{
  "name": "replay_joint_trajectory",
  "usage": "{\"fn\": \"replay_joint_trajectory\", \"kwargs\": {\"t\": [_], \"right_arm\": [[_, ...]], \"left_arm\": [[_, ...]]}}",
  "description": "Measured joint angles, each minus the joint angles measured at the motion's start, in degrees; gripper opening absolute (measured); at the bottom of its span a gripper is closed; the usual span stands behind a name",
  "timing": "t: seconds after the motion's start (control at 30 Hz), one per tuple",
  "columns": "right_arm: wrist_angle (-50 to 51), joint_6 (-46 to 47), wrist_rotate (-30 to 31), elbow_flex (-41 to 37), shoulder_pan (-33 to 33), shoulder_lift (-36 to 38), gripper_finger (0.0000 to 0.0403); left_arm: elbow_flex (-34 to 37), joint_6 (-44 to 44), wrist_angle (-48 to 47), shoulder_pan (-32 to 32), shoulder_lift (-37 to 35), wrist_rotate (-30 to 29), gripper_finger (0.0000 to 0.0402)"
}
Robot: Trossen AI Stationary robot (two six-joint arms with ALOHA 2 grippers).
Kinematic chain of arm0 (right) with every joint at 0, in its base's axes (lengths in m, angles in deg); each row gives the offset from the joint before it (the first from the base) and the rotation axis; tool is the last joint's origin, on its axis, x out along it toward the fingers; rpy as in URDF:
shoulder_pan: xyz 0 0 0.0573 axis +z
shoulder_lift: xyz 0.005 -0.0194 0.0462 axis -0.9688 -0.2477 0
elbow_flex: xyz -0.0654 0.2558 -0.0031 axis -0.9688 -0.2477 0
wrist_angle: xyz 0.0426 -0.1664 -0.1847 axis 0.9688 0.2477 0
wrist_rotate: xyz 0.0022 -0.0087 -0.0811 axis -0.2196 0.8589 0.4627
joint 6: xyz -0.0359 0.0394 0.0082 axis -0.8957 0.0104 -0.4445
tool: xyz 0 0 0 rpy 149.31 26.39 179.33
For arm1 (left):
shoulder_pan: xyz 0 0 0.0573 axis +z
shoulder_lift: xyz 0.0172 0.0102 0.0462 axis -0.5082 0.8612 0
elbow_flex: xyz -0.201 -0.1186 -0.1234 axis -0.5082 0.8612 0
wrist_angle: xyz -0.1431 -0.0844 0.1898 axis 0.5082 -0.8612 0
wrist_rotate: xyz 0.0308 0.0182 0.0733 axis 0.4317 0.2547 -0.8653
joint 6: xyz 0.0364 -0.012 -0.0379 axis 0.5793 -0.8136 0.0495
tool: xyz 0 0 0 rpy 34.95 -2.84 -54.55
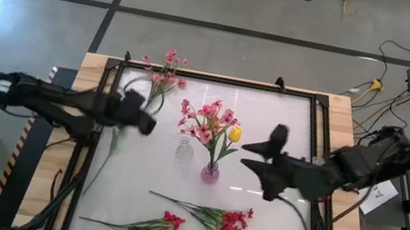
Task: Sort flowers into vase by color
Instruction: Put the pink flowers into the purple vase
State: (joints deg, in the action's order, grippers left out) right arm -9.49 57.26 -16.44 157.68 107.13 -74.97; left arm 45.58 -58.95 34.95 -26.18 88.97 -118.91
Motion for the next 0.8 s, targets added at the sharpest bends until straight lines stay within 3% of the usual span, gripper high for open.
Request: {"fn": "replay_joint_trajectory", "kwargs": {"t": [0.17, 0.3, 0.53, 0.8], "right_arm": [[4.04, 15.96, -1.25, 0.02, 1.69, 3.76, 0.0193], [7.45, 26.41, -1.93, 0.02, 4.97, 5.92, 0.0208], [11.69, 41.23, -1.49, 0.02, 9.35, 6.86, 0.0230], [12.77, 45.31, -1.46, 0.02, 9.54, 5.61, 0.0220]], "left_arm": [[1.72, 10.51, 11.52, 17.00, 5.97, 4.37, 0.0194], [3.23, 15.79, 23.29, 24.93, 12.10, 9.47, 0.0195], [3.43, 18.92, 31.70, 29.39, 24.67, 10.06, 0.0225], [3.41, 18.98, 36.65, 33.82, 31.40, 8.76, 0.0216]]}}
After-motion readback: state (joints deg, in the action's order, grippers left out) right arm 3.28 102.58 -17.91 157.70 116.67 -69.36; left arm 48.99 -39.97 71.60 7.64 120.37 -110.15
